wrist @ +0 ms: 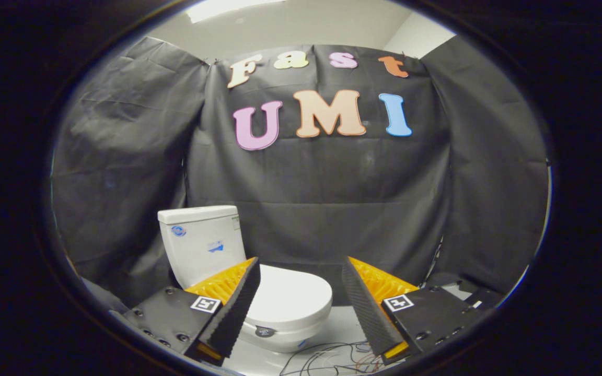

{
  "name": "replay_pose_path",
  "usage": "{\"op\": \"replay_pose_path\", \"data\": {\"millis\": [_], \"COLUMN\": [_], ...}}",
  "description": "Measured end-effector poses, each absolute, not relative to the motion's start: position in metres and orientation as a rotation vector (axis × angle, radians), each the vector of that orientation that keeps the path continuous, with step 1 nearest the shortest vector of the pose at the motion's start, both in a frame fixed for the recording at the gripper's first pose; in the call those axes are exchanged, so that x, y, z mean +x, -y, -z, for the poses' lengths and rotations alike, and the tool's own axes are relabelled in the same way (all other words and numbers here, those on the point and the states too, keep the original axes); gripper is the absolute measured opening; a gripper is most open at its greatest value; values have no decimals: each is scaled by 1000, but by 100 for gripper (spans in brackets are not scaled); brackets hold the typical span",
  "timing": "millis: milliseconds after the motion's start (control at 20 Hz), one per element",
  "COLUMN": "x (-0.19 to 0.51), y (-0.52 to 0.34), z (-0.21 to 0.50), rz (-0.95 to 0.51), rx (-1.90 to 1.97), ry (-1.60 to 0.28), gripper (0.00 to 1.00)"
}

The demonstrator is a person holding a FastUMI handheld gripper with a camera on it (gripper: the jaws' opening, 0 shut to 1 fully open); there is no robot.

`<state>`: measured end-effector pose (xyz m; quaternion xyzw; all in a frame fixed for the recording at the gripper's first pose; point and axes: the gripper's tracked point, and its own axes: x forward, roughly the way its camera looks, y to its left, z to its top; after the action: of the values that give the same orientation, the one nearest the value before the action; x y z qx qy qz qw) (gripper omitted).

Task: Open the toilet lid.

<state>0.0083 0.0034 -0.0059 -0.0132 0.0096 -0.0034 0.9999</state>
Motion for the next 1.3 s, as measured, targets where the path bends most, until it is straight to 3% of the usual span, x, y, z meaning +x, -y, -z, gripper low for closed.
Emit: {"op": "replay_pose_path", "data": {"millis": [400,600,800,1300], "x": [53,55,67,92], "y": [-4,2,-50,-119], "z": [4,-27,-38,50], "rz": [56,121,14,-49], "rx": [-192,-187,-117,-28], "ry": [-50,77,163,4], "gripper": [98,98,98,98]}}
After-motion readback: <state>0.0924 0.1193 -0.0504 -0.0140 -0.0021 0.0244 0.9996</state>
